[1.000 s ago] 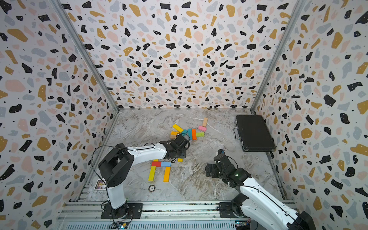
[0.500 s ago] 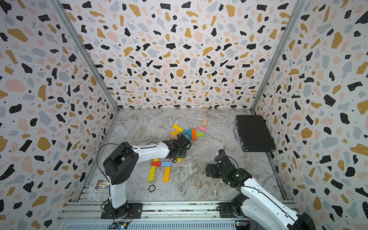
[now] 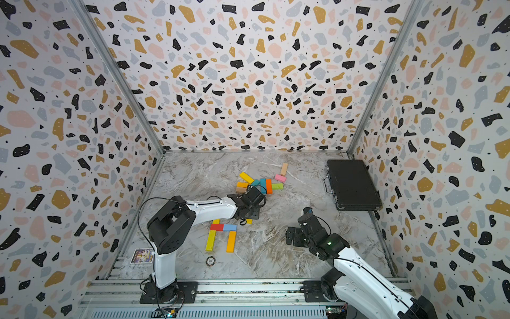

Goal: Assemble the letter h with building blocks
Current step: Place the building block at the center of the board, then adjust the building block at the center of the board.

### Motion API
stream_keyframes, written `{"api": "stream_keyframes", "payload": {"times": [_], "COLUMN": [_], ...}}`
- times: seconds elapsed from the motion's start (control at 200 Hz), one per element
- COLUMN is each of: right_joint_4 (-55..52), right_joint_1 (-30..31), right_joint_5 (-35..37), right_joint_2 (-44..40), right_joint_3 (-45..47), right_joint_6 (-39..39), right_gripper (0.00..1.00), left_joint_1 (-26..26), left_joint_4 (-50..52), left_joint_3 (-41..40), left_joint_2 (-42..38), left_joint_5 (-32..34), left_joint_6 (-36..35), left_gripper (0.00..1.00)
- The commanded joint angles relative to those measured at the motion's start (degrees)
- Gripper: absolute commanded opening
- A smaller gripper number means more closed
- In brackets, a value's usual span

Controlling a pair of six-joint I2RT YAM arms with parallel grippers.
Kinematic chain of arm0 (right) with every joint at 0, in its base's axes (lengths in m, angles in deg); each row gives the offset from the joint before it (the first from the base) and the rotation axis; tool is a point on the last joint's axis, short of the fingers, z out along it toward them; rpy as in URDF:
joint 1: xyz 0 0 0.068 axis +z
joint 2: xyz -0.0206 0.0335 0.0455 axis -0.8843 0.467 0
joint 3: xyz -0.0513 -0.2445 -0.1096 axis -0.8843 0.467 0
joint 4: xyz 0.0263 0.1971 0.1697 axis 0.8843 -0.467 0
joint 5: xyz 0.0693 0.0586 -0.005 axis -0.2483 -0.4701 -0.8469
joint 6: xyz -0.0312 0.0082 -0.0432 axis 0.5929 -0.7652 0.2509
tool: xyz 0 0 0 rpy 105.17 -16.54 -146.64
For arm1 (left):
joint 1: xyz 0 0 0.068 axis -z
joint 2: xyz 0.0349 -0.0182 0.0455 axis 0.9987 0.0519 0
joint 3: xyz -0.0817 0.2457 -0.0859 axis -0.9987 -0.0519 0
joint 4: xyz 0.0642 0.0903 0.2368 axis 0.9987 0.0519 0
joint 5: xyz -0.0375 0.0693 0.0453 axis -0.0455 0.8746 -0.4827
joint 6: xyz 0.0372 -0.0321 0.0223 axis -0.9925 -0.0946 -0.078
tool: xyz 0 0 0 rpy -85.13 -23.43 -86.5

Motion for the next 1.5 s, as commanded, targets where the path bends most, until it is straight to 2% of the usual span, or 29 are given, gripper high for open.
{"api": "stream_keyframes", "payload": {"times": [0.0,0.26,0.375,0.491,0.626,0.756,1.146,1.492], "right_joint_4": [-1.53,-2.01,-2.28,-2.07,-1.79,-2.24,-3.26,-4.43], "right_joint_1": [-0.37,-0.55,-0.55,-0.55,-0.55,-0.55,-0.62,-0.6], "right_joint_5": [0.15,-0.21,-0.18,0.04,-0.31,-0.31,0.36,1.44], "right_joint_2": [-1.26,-2.57,-2.26,-2.17,-2.26,-2.34,-3.2,-3.5], "right_joint_3": [0.1,-0.75,-1.21,-1.24,-1.18,-1.4,-2.23,-3.27], "right_joint_6": [0.42,1.24,1.8,1.46,0.97,1.05,1.63,2.37], "right_gripper": [0.99,0.98,0.98,0.98,0.98,0.98,0.98,0.98], "left_joint_1": [0.07,-0.57,-0.59,-0.62,-0.6,-0.64,-0.63,-0.62], "left_joint_4": [-0.4,-1.23,-2.34,-8.09,-13.94,-15.82,-11.86,-13.24], "left_joint_3": [2.65,3.05,-2.06,-9.06,-13.85,-14.95,-16.34,-16.41], "left_joint_2": [-1.79,-14.01,-17.38,-18.74,-18.12,-17.14,-14.62,-12.07], "left_joint_5": [-0.19,-2.43,-6.0,-11.41,-14.63,-15.53,-10.54,-12.94], "left_joint_6": [-0.07,-1.29,0.49,4.49,7.66,8.32,9.5,10.13], "left_gripper": [0.7,0.83,0.87,0.89,0.91,0.91,0.91,0.91]}}
